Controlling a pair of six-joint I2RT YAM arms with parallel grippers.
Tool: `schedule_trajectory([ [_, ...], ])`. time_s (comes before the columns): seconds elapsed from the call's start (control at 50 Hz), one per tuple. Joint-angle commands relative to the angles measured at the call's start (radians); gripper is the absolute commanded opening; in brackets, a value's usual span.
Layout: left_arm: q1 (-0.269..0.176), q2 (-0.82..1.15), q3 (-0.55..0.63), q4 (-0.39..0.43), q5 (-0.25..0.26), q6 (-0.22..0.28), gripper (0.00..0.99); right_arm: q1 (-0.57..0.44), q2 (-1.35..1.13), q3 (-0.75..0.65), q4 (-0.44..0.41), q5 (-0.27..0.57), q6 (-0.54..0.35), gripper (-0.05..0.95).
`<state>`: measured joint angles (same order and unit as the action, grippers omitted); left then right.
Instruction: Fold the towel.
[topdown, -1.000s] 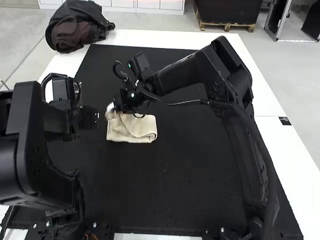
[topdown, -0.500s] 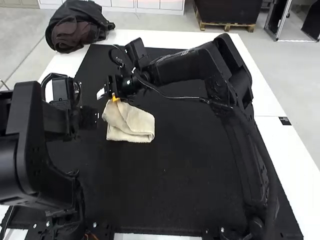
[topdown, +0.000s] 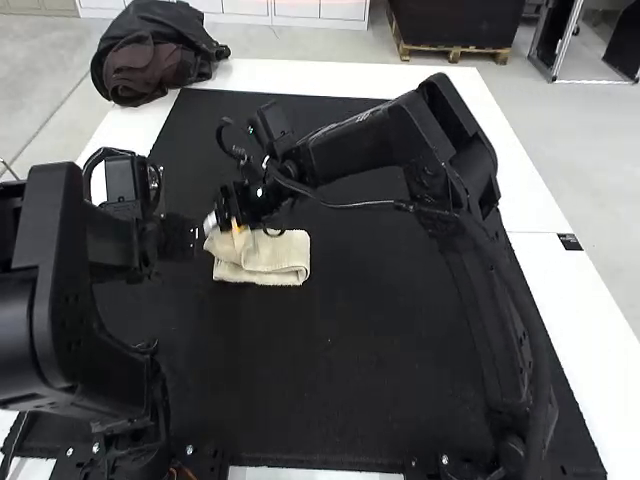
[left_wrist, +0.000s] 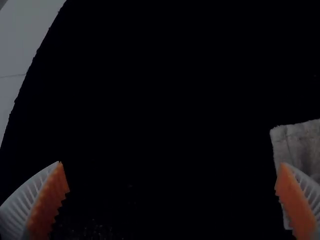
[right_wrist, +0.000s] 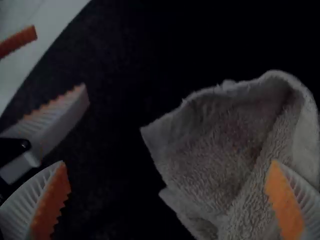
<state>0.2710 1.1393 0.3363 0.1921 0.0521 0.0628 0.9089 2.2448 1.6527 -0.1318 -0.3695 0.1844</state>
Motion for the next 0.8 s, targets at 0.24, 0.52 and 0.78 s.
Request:
schedule_trajectory([
  [0.24,0.005,-0.033,0.02,0.015,-0.006,0.003,0.967,-0.019,-0.071,0.131,-0.117,-0.029,-0.114,0.9],
  [0.52,0.004,-0.032,0.02,0.02,-0.006,0.003,0.967,-0.077,-0.122,0.202,-0.273,-0.105,-0.109,0.9],
  [0.78,0.004,-0.033,0.021,0.023,-0.006,0.003,0.967,-0.188,-0.171,0.101,-0.305,-0.092,-0.131,0.32],
])
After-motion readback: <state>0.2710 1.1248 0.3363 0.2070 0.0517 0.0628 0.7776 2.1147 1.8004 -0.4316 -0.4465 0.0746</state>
